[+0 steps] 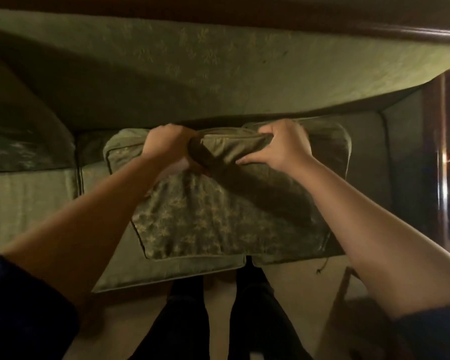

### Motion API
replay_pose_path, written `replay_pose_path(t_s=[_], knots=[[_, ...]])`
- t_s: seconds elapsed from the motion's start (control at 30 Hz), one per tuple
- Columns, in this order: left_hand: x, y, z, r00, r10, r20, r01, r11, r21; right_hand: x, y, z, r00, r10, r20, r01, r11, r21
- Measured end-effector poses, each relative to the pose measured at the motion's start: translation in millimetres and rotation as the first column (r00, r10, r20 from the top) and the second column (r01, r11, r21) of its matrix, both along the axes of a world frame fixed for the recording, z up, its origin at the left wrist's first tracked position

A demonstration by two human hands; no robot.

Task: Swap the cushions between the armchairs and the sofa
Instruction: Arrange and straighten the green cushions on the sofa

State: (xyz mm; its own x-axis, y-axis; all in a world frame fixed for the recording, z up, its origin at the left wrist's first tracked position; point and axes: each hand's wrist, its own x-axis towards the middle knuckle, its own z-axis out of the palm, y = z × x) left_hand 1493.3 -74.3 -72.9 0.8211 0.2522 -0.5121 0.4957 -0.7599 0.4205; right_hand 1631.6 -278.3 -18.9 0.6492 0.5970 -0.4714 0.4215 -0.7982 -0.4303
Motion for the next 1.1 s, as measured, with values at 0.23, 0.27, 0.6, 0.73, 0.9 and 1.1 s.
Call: replay_pose_path(t_s=[0.23,0.27,0.6,0.73,0.9,1.1], knots=[[-39,64,111,0.988,0.034,0.152,-0.085,0.935,0.343,-18,70,65,0.988,0.062,0.143,-0.093,0.971,0.219],[-40,77,121,0.985,0.035,0.169,-0.101,0.911,0.399,-18,85,69,0.979,0.06,0.195,-0.112,0.958,0.265],[-43,144,44,0.974,-0.042,0.222,-0.05,0.919,0.392,-31,135,-38,0.867,0.246,0.434,-0.333,0.933,0.136],[-37,166,39,0.97,0.068,0.232,-0.168,0.88,0.444,-5,157,-28,0.814,0.334,0.476,-0.385,0.923,0.011],[-38,170,36,0.96,0.201,0.195,-0.275,0.803,0.528,5,155,-25,0.794,0.368,0.483,-0.413,0.911,-0.016],[-59,80,10,0.911,0.086,0.403,-0.277,0.852,0.445,-11,49,-43,0.847,0.2,0.493,-0.36,0.898,0.253]])
